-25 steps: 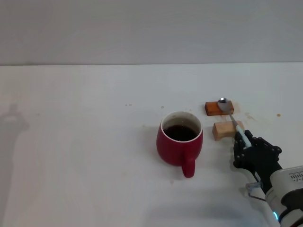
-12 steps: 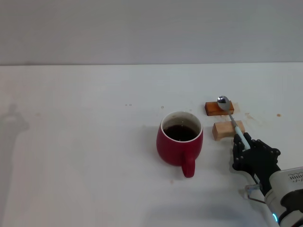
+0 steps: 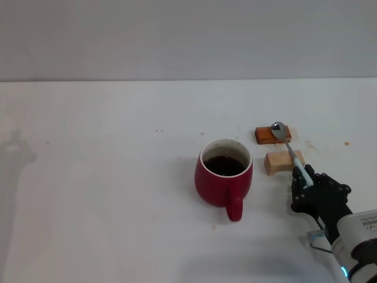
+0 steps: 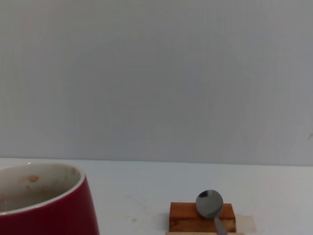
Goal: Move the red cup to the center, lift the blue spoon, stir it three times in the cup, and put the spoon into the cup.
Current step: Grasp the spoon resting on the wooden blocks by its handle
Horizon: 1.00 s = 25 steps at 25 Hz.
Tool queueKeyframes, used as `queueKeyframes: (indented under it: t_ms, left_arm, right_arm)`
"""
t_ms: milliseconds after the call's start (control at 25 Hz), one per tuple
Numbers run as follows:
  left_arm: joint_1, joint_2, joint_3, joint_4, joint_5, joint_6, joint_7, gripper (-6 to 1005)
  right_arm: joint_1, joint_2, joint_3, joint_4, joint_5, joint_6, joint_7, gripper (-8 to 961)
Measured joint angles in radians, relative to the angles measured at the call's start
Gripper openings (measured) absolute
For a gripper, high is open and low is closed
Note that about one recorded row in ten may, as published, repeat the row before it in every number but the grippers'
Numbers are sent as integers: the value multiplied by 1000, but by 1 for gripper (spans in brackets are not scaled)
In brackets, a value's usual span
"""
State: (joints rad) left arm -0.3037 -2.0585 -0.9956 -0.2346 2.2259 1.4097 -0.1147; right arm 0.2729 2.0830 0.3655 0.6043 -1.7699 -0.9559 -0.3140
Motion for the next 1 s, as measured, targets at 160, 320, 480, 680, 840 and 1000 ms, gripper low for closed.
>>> queueKeyframes:
  t_ms: [160,320,480,680,840,1000]
  left_arm:
    - [0,-1,0,0,2,-1,0,38]
    - [1,-2,0,-2,4,-1,0,38]
    - [2,-3,0,-5,4,-2,0,39]
    - [0,-3,0,-5,6,-5,1,39]
    - [-1,-3,0,-6,6,-6,2,40]
    - [-2,-3,0,-7,6,-6,2,40]
  right_arm:
    - [-5,-3,3,1,0,-7,0,162]
    - [-5,-3,3,-1,-1,-7,0,161]
    - [-4,-3,-4,-9,-3,-7,0,160]
    - [1,-2,-8,-24,-5,-29,-1,159]
    - [2,-3,-8,-27,-5,-46,-2,158]
    - [7,-3,-8,-30,-6,-55,-2,158]
